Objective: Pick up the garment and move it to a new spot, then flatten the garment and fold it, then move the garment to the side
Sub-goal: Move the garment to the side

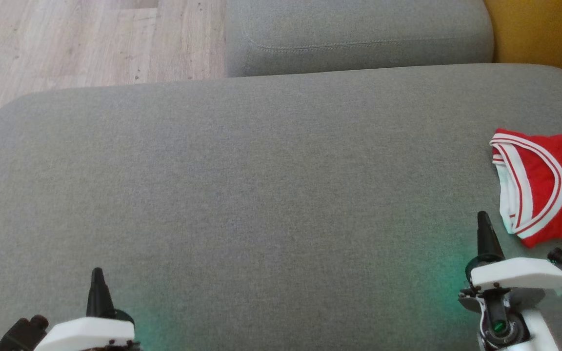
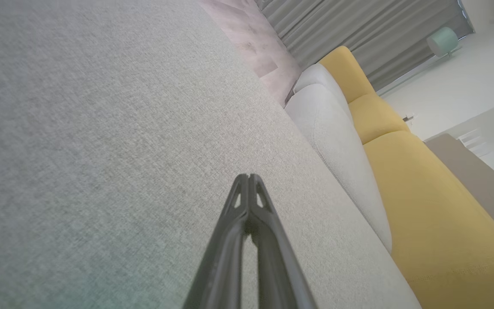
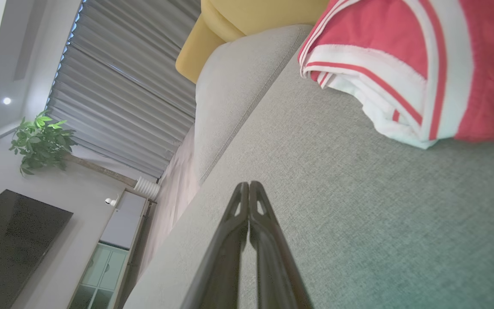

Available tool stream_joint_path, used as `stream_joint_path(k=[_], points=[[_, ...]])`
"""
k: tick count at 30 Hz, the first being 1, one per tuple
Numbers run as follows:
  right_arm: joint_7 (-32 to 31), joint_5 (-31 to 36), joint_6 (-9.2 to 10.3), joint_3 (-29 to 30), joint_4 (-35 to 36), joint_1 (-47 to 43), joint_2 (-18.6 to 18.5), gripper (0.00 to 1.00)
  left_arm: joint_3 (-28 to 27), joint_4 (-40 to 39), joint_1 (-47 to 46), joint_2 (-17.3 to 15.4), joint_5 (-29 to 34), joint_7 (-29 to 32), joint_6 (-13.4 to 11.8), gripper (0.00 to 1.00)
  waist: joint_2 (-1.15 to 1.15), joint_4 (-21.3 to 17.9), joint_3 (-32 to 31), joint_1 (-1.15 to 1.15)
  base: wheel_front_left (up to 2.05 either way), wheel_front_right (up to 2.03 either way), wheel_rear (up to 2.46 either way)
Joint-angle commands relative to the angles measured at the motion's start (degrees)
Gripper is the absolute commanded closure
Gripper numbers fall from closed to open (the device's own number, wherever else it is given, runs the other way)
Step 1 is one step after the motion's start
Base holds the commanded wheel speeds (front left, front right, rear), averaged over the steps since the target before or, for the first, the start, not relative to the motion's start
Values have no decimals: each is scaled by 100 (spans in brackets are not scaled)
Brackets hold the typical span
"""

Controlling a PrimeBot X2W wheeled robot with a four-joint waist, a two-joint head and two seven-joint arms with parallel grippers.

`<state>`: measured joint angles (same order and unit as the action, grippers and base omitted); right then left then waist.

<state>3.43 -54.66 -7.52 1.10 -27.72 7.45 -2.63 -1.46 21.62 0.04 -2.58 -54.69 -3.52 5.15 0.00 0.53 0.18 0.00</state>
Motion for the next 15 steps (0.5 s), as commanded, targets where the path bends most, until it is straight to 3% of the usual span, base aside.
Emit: stream_joint_path(k=[1, 15], points=[[-70, -216, 2, -5, 277, 92, -22, 100, -135, -236, -292, -18, -202, 62, 59, 100, 0, -2, 0, 0, 0, 0, 0], [-302, -1105, 2, 133, 552, 37, -22, 100, -228, -366, -376, -21, -1094, 298, 103, 100, 0, -15, 0, 0, 0, 0, 0]])
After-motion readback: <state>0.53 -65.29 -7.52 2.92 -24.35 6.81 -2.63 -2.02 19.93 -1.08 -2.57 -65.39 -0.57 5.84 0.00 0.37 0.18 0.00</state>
